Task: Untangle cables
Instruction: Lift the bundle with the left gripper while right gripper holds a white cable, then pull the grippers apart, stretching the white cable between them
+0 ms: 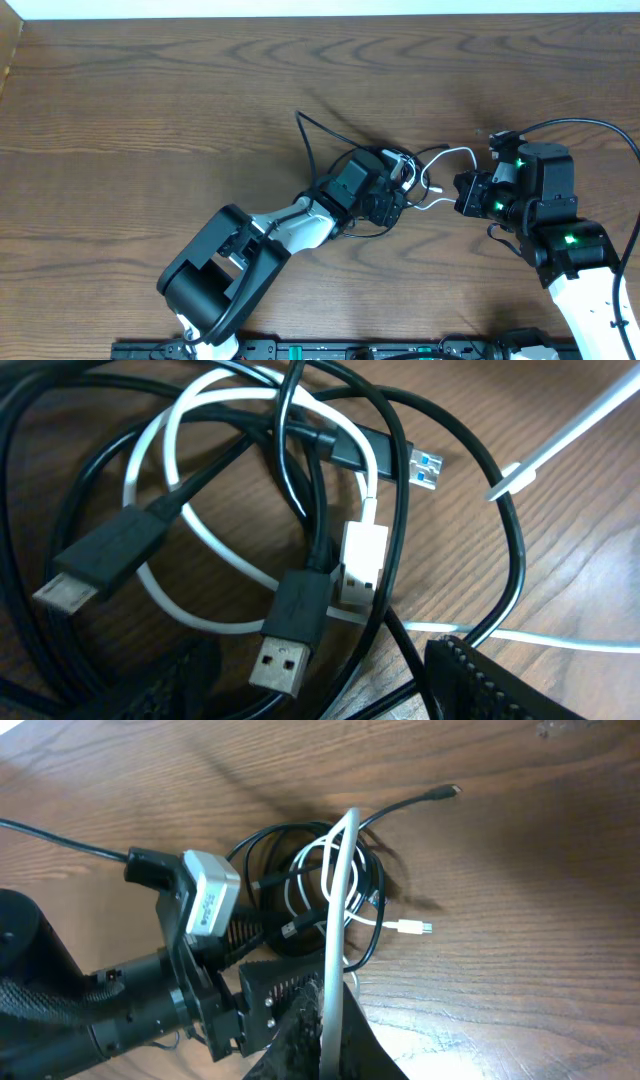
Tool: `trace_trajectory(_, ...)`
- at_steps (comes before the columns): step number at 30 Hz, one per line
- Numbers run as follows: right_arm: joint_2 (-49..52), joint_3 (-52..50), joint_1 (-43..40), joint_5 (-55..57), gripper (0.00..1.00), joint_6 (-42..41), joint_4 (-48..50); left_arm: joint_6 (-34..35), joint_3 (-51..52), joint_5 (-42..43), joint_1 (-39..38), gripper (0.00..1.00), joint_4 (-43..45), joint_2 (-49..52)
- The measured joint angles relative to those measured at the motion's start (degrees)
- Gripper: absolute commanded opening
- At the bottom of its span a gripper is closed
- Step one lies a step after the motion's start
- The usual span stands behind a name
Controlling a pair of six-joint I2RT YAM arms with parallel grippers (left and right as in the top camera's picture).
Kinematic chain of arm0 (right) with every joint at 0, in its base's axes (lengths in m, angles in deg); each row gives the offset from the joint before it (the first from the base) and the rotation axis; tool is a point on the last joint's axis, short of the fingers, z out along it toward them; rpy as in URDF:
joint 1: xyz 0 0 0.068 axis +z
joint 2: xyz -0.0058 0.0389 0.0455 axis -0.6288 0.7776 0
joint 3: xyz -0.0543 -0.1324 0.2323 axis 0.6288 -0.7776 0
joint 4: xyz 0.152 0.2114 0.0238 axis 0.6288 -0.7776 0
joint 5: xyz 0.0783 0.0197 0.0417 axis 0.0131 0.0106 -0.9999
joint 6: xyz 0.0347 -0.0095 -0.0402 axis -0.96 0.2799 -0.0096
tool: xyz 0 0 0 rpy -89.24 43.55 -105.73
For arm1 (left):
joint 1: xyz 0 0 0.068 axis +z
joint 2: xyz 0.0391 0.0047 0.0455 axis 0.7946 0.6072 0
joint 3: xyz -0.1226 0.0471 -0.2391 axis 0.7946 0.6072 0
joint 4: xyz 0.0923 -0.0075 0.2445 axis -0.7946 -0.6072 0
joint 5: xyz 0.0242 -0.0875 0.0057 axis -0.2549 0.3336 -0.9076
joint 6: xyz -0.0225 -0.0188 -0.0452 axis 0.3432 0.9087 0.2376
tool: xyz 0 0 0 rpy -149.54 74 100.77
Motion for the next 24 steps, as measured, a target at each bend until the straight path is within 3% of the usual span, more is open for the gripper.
trace_trajectory(3, 0.0, 0.0, 0.0, 0.0, 0.01, 0.0, -0.2, -2.6, 0.0, -1.7, -1.4, 0.80, 0.0, 0.0)
trace_trajectory(17, 0.0, 0.0, 0.0, -1.7, 0.01, 0.5, -0.6, -13.2, -0.3, -1.4, -6.6, 0.84, -2.6, -0.1)
trace_trajectory(21, 0.0, 0.0, 0.0, -1.8, 0.01, 0.5, -0.6, -14.7, -0.8, -1.1, -6.6, 0.55, -4.6, -0.2)
trace_trajectory(23, 0.0, 0.0, 0.0, -1.9, 0.01, 0.5, -0.6, -15.1, -0.8, -1.0, -6.6, 0.19, -5.3, -0.3)
trace_trajectory(24, 0.0, 0.0, 0.0, -1.9, 0.01, 0.5, -0.6, -15.2, -0.7, -1.0, -6.6, 0.08, -5.6, -0.3)
